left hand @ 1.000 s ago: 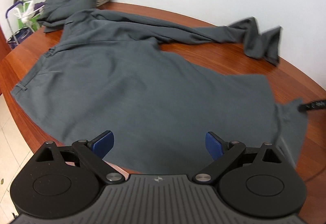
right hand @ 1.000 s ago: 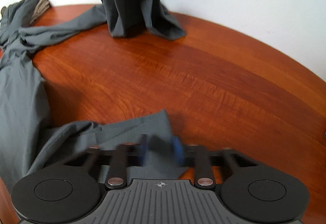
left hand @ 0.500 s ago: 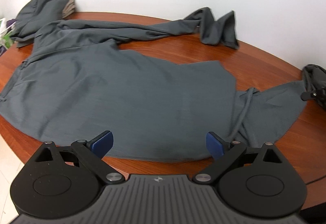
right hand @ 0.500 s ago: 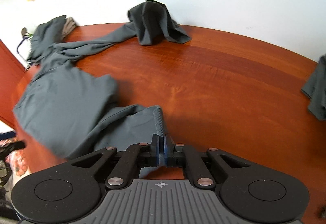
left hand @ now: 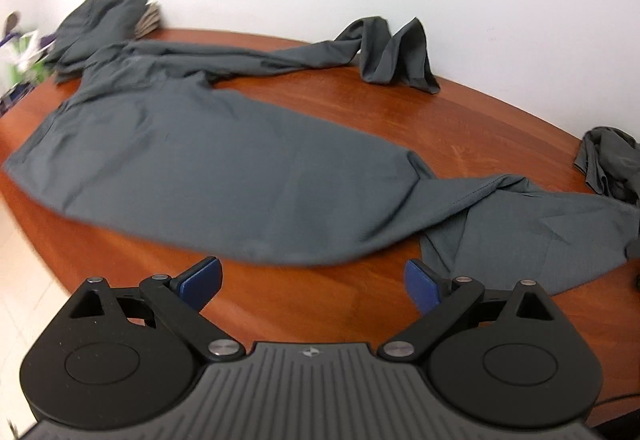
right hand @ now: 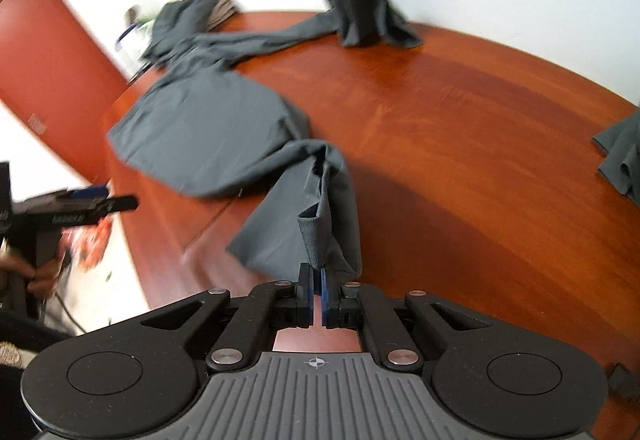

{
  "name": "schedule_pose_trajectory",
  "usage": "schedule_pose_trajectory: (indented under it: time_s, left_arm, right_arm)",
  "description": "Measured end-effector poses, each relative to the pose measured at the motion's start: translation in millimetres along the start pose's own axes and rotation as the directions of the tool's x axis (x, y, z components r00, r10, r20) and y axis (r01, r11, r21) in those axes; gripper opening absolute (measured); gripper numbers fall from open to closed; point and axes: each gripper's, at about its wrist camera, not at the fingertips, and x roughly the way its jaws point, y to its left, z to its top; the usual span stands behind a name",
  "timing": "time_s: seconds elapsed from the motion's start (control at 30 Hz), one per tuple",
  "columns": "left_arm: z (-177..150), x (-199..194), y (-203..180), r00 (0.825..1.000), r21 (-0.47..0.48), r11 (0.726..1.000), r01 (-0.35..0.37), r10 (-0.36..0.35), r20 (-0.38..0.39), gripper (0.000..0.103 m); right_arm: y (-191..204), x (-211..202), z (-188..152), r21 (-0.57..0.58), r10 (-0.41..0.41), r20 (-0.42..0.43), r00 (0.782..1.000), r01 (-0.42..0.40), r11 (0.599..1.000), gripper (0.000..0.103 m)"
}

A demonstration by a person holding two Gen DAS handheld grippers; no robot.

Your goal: Fold clothes

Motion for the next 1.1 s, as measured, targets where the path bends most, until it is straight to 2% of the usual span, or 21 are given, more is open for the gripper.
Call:
schedule_pose_trajectory:
  time_s: [0.23, 0.4, 0.47, 0.53, 0.63, 0.7, 0.77, 0.87, 0.93, 1.0, 1.03, 1.1]
  left_arm:
    - [-38.8, -31.7, -55.2, 0.998, -0.073, 0.996, -0.055, 0.054, -0.020, 0.098]
    - [-57.9, -47.5, -87.7, 0.997, -0.051, 0.996, -0.072, 0.071, -0.023, 0.098]
    - [-62.5, -50.7, -98.2, 0.997, -0.045, 0.997, -0.068, 0.067, -0.025, 0.098]
    - [-65.0, -52.6, -107.8, 0.997, -0.040, 0.997, -0.067, 0.066, -0.026, 0.098]
    - [-71.3, -57.6, -119.8, 0.998, -0.025, 0.998, -0.058, 0.058, -0.019, 0.098]
    - [-73.9, -60.2, -126.4, 0.998, -0.009, 0.999, -0.054, 0.054, -0.013, 0.098]
    - [-77.1, -62.3, -131.4, 0.999, 0.001, 0.999, -0.051, 0.051, -0.012, 0.098]
    - [-77.2, -61.6, -134.3, 0.999, -0.005, 0.999, -0.041, 0.041, -0.014, 0.098]
    - [-75.5, -62.3, -135.2, 0.999, -0.006, 0.999, -0.038, 0.038, -0.008, 0.098]
    - [-74.3, -64.2, -136.1, 0.999, -0.004, 0.999, -0.033, 0.033, -0.004, 0.098]
    - [-73.6, -63.9, -136.0, 1.000, 0.000, 1.000, -0.030, 0.030, -0.004, 0.098]
    - [-72.4, -63.1, -135.4, 1.000, 0.008, 1.000, -0.024, 0.024, -0.004, 0.098]
  right_arm:
    - [-34.0, -0.9, -34.9, -0.054, 0.033, -0.047, 0.998, -0.036, 0.998, 0.006]
    - [-48.6, -7.3, -46.8, -0.064, -0.013, 0.012, 1.000, 0.014, 0.998, 0.006]
    - [-49.3, -10.4, -45.1, -0.120, 0.000, 0.039, 0.999, 0.005, 0.993, 0.006]
    - [-46.5, -13.8, -46.2, -0.199, 0.031, 0.031, 0.999, -0.025, 0.980, 0.006]
    - [-38.5, -22.9, -53.5, -0.384, 0.096, 0.043, 0.995, -0.072, 0.921, 0.006]
    - [-22.8, -29.5, -66.2, -0.534, 0.127, 0.064, 0.990, -0.074, 0.842, 0.006]
    - [-10.1, -30.3, -80.8, -0.666, 0.106, 0.058, 0.993, -0.040, 0.745, 0.003]
    - [-4.5, -28.8, -98.0, -0.740, 0.122, -0.005, 0.992, -0.086, 0.668, 0.003]
    - [-1.2, -24.9, -108.0, -0.771, 0.103, -0.040, 0.994, -0.096, 0.629, 0.003]
    - [-3.5, -20.0, -114.2, -0.761, 0.074, -0.059, 0.995, -0.093, 0.641, 0.003]
    - [-6.4, -19.1, -115.3, -0.743, 0.059, -0.056, 0.997, -0.081, 0.664, 0.004]
    - [-10.3, -12.5, -113.1, -0.673, 0.020, -0.060, 0.998, -0.055, 0.738, 0.005]
